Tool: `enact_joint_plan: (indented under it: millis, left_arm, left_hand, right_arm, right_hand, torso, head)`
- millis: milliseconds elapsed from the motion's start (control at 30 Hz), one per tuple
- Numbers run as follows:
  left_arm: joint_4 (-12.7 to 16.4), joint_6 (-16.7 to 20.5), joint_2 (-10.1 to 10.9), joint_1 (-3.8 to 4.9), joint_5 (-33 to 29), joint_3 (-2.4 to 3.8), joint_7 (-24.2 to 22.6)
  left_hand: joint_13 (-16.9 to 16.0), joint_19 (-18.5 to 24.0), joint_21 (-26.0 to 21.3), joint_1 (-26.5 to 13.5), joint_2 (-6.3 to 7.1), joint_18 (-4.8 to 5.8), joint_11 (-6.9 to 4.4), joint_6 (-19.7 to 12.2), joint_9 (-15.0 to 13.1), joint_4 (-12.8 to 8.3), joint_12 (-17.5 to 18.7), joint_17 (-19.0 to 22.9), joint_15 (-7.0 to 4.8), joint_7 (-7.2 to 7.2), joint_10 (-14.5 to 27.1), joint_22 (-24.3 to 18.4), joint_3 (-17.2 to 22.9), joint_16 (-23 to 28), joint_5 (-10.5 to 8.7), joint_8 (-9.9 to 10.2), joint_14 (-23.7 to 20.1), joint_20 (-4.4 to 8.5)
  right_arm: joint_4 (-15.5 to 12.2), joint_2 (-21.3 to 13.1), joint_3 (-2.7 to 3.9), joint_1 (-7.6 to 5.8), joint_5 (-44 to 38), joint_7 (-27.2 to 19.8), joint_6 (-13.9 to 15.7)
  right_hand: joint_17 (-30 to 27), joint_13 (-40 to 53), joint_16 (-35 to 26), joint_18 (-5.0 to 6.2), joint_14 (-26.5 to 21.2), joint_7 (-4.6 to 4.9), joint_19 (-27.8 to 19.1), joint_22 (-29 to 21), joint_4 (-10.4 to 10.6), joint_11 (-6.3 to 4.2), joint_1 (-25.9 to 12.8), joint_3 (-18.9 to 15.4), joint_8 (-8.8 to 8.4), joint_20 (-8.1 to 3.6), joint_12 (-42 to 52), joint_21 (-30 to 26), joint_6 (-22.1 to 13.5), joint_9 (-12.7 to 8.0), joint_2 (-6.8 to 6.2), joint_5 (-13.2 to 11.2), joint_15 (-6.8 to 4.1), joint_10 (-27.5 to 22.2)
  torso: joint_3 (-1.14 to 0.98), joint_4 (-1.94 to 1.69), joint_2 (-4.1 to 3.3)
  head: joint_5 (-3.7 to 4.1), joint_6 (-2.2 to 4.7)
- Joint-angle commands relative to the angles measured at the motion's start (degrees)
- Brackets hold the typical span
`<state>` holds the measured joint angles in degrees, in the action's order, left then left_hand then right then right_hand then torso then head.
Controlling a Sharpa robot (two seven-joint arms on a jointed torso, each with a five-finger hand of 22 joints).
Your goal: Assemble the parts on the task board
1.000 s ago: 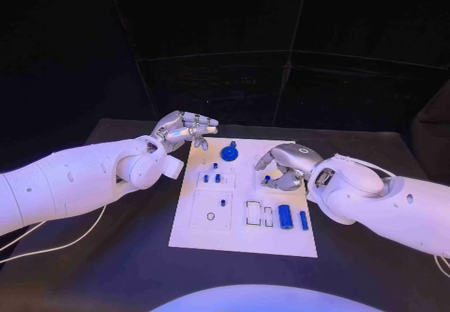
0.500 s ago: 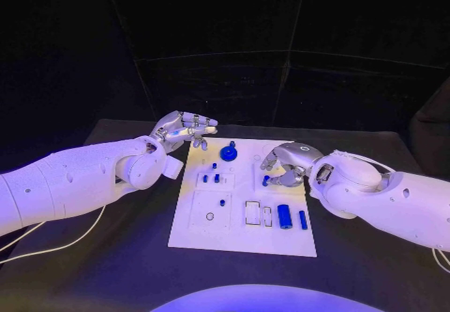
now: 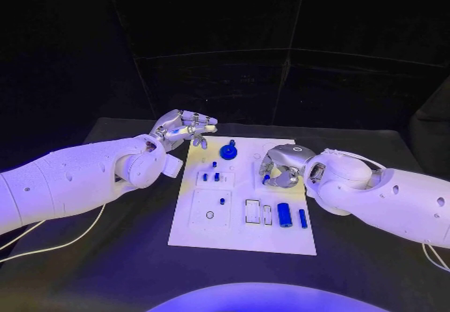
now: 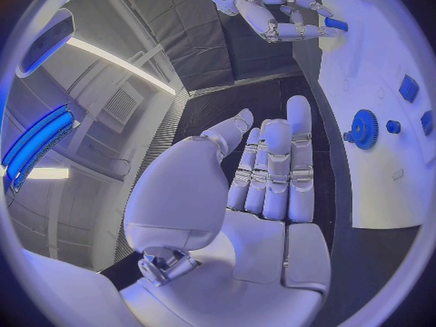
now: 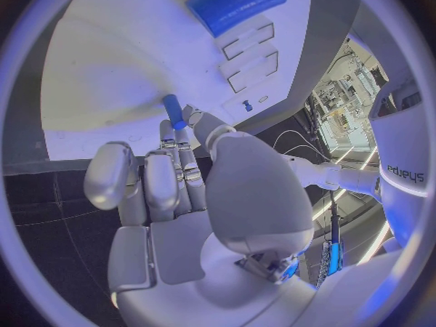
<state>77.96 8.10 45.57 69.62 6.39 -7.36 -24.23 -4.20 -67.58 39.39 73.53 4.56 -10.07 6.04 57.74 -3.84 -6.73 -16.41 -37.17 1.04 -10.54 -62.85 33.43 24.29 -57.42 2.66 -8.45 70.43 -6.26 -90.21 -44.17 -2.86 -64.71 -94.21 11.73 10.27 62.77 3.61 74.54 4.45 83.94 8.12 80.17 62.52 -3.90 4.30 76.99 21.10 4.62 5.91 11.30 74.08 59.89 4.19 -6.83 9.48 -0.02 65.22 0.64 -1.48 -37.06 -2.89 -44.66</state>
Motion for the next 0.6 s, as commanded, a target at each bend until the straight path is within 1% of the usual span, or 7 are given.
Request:
enact_joint_plan:
  millis: [33, 167, 400, 500, 567, 600]
  left_arm:
    - [-0.02, -0.58, -0.04, 0.08, -0.28, 0.05, -0.28]
    - [-0.06, -0.59, -0.04, 0.08, -0.28, 0.05, -0.27]
    - [-0.13, -0.61, -0.05, 0.08, -0.28, 0.05, -0.21]
    - [-0.15, -0.62, -0.04, 0.08, -0.28, 0.05, -0.18]
    - [-0.16, -0.64, -0.04, 0.08, -0.28, 0.05, -0.16]
    - [-0.17, -0.64, -0.04, 0.08, -0.28, 0.05, -0.14]
  left_hand:
    - [0.04, -0.03, -0.35, -0.06, -0.04, -0.38, -0.05, -0.32, 0.02, -0.12, -0.37, 0.09, 0.03, 0.10, 0.41, -0.09, -0.27, 0.13, 0.14, 0.14, -0.43, -0.43]
    - [0.04, -0.03, -0.35, -0.06, -0.04, -0.38, -0.05, -0.32, 0.02, -0.12, -0.37, 0.09, 0.03, 0.10, 0.41, -0.09, -0.27, 0.13, 0.14, 0.14, -0.43, -0.43]
    - [0.04, -0.03, -0.35, -0.06, -0.04, -0.38, -0.05, -0.32, 0.02, -0.12, -0.37, 0.09, 0.03, 0.10, 0.41, -0.09, -0.27, 0.13, 0.14, 0.14, -0.43, -0.43]
    - [0.04, -0.03, -0.35, -0.06, -0.04, -0.38, -0.05, -0.32, 0.02, -0.12, -0.37, 0.09, 0.03, 0.10, 0.41, -0.09, -0.27, 0.13, 0.14, 0.14, -0.43, -0.43]
    - [0.04, -0.03, -0.35, -0.06, -0.04, -0.38, -0.05, -0.32, 0.02, -0.12, -0.37, 0.09, 0.03, 0.10, 0.41, -0.09, -0.27, 0.13, 0.14, 0.14, -0.43, -0.43]
    - [0.04, -0.03, -0.35, -0.06, -0.04, -0.38, -0.05, -0.32, 0.02, -0.12, -0.37, 0.09, 0.03, 0.10, 0.41, -0.09, -0.27, 0.13, 0.14, 0.14, -0.43, -0.43]
  right_arm:
    - [0.18, 0.21, 0.01, -0.01, -0.96, 0.16, -2.32]
    - [0.39, 0.34, 0.01, 0.04, -1.38, 0.23, -2.43]
    - [0.68, 0.54, 0.00, 0.08, -1.75, 0.07, -2.23]
    - [0.69, 0.59, 0.00, 0.11, -1.80, -0.30, -1.39]
    - [0.66, 0.57, 0.00, 0.13, -1.83, -0.69, -0.09]
    - [0.61, 0.52, 0.00, 0.15, -1.84, -1.06, 1.02]
  right_hand:
    - [0.05, -0.04, 0.27, 1.04, 1.50, -0.06, 0.09, 0.00, -0.11, 0.03, 0.17, 0.55, 0.20, -0.29, -0.41, -0.08, 0.60, 0.04, 0.37, -0.43, -0.44, 0.53]
    - [-0.04, -0.06, 0.25, 1.03, 1.50, -0.11, 0.13, 0.02, -0.14, 0.00, 0.11, 0.98, 0.22, -0.31, -0.76, -0.08, 0.97, 0.03, 0.27, -0.51, -0.45, 0.74]
    - [-0.13, -0.06, 0.23, 1.03, 1.48, -0.17, 0.14, -0.01, -0.28, -0.03, 0.21, 1.93, 0.16, -0.35, -1.35, -0.11, 1.49, -0.02, 0.26, -0.64, -0.51, 1.13]
    - [-0.01, 0.03, 0.34, 1.01, 1.52, -0.34, 0.23, 0.15, -0.46, -0.23, 0.57, 2.93, 0.49, -0.45, -1.49, -0.02, 2.60, 0.10, 0.67, -1.12, -0.68, 2.06]
    - [0.27, 0.13, 0.55, 0.96, 1.59, -0.47, 0.38, 0.45, -0.77, -0.45, 1.12, 4.06, 0.76, -0.63, -1.47, 0.17, 3.58, 0.20, 1.22, -2.41, -0.92, 3.13]
    - [0.68, 0.25, 0.84, 0.89, 1.69, -0.55, 0.58, 0.91, -1.07, -0.68, 1.63, 4.98, 1.04, -0.81, -1.37, 0.47, 4.44, 0.31, 1.74, -3.01, -1.12, 4.10]
  torso:
    - [-0.04, 0.07, -0.03]
    - [0.01, 0.03, 0.00]
    - [-0.03, 0.04, 0.00]
    - [-0.02, 0.05, 0.02]
    - [-0.02, 0.06, 0.02]
    - [-0.01, 0.07, 0.03]
  head:
    - [-0.01, -0.05]
    - [-0.01, -0.11]
    - [-0.07, -0.17]
    - [-0.10, -0.22]
    - [-0.10, -0.22]
    - [-0.07, -0.23]
